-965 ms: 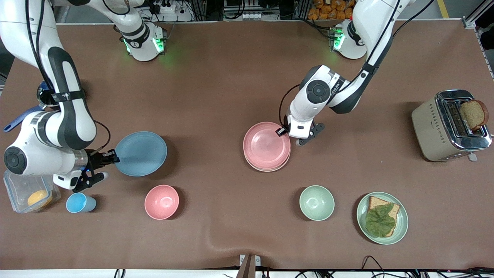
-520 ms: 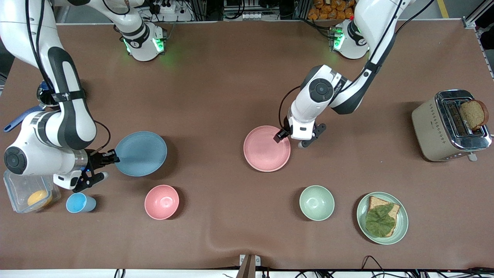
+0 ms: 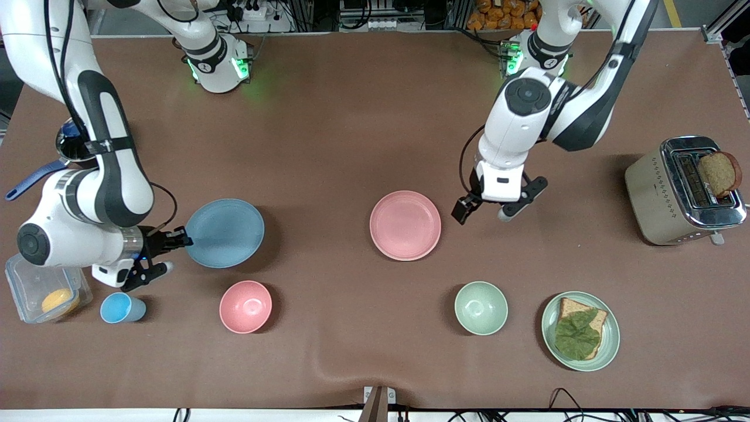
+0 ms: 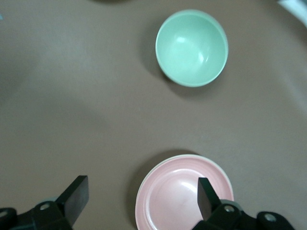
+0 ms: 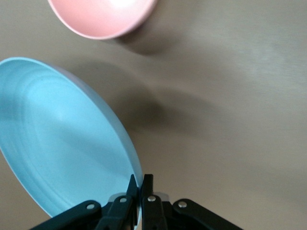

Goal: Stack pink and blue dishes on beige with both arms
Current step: 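Raise the left gripper away while the right gripper lifts the blue plate, then carry the blue plate with the right gripper onto the pink plate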

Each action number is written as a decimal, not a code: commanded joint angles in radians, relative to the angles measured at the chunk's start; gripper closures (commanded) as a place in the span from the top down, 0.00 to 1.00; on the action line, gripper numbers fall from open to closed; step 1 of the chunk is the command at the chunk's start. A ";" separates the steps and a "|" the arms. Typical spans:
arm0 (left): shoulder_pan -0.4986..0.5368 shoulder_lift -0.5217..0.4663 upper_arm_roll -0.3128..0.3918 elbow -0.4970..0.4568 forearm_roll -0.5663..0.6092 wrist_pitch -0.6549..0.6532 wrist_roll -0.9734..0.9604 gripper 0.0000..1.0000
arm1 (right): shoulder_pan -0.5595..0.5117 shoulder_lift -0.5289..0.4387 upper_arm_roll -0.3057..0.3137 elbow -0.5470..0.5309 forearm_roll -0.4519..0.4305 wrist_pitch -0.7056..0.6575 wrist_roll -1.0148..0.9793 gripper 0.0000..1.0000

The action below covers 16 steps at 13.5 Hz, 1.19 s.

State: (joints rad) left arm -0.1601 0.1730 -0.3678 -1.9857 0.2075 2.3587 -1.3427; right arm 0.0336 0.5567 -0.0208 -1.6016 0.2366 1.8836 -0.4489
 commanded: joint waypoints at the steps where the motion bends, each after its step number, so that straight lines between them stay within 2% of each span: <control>1: 0.036 -0.047 0.000 0.060 0.027 -0.053 0.019 1.00 | 0.080 -0.001 0.001 0.000 0.024 -0.018 0.157 0.00; 3: 0.059 -0.043 0.000 0.212 0.027 -0.259 0.106 1.00 | 0.147 -0.006 0.004 0.002 0.076 -0.038 0.299 0.00; 5: 0.126 -0.033 0.007 0.353 0.021 -0.408 0.315 1.00 | 0.219 -0.004 0.002 0.002 0.157 -0.038 0.419 0.00; 8: 0.267 -0.044 0.003 0.428 0.010 -0.469 0.598 1.00 | 0.330 0.011 0.002 0.000 0.181 0.023 0.626 0.00; 10: 0.338 -0.044 0.004 0.493 -0.046 -0.536 0.738 1.00 | 0.396 0.026 0.002 -0.001 0.236 0.063 0.741 0.00; 12: 0.402 -0.061 0.001 0.504 -0.111 -0.578 0.847 1.00 | 0.474 0.043 0.002 -0.006 0.245 0.158 0.887 0.00; 14: 0.447 -0.079 0.001 0.504 -0.115 -0.602 0.927 1.00 | 0.552 0.063 0.002 0.002 0.242 0.233 1.019 0.00; 16: 0.465 -0.099 0.001 0.509 -0.143 -0.622 0.973 1.00 | 0.580 0.089 0.002 0.009 0.243 0.276 1.062 0.00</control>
State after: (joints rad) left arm 0.2828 0.1020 -0.3517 -1.4846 0.1051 1.7750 -0.4153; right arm 0.5938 0.6208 -0.0064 -1.6093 0.4554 2.1348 0.5722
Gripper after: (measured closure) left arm 0.000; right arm 0.947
